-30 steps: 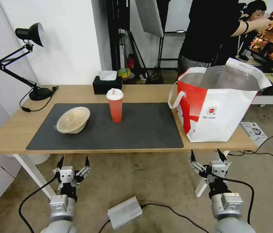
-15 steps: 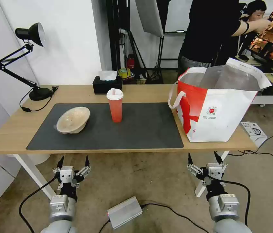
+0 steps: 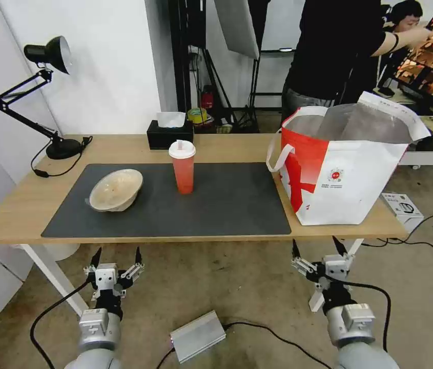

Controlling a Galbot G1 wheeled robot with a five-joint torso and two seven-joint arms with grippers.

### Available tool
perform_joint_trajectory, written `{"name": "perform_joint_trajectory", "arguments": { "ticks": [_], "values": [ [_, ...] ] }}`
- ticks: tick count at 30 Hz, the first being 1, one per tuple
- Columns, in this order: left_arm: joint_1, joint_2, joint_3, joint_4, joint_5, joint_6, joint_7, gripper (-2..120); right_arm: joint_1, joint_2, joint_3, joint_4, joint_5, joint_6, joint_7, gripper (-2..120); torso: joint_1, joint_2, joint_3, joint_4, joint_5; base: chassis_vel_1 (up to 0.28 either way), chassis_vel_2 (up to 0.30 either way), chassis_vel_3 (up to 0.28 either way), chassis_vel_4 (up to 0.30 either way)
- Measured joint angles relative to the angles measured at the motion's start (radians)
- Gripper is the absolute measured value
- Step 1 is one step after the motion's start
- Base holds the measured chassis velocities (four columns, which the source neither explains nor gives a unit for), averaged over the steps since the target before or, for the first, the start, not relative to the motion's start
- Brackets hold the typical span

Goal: Pick up the trash from the table and place it into the takeout bag.

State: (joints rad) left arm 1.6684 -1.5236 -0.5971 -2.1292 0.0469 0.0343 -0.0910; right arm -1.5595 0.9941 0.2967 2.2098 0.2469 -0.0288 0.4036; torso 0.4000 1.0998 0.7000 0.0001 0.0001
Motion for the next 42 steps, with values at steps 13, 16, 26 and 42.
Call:
{"name": "perform_joint_trajectory", "arguments": {
  "ticks": [13,16,26,42],
  "values": [
    [-0.015,0.002,0.009,0.002,0.000,0.002,0.004,100,0.358,-0.192,-0.163,0.015,0.340,-0.072,-0.099,100,0.000,0.000,0.000,-0.0002,0.0000,0.000,0.000,0.000,0.000],
    [-0.015,-0.002,0.009,-0.001,0.002,0.003,0.005,100,0.506,-0.224,-0.253,-0.025,0.418,-0.088,-0.112,100,0.000,0.000,0.000,0.0000,0.0000,0.000,0.000,0.000,0.000],
    [-0.011,-0.007,0.007,-0.004,0.007,0.003,0.006,100,0.842,-0.211,-0.468,-0.130,0.659,-0.214,-0.114,100,0.000,0.000,0.000,0.0000,-0.0002,0.000,0.000,0.000,0.000],
    [-0.012,-0.002,-0.005,-0.001,0.005,0.001,0.006,100,1.086,-0.077,-0.646,-0.324,0.745,-0.287,-0.105,100,0.000,0.000,0.000,-0.0002,-0.0001,0.000,0.000,0.000,0.000]
  ]
}}
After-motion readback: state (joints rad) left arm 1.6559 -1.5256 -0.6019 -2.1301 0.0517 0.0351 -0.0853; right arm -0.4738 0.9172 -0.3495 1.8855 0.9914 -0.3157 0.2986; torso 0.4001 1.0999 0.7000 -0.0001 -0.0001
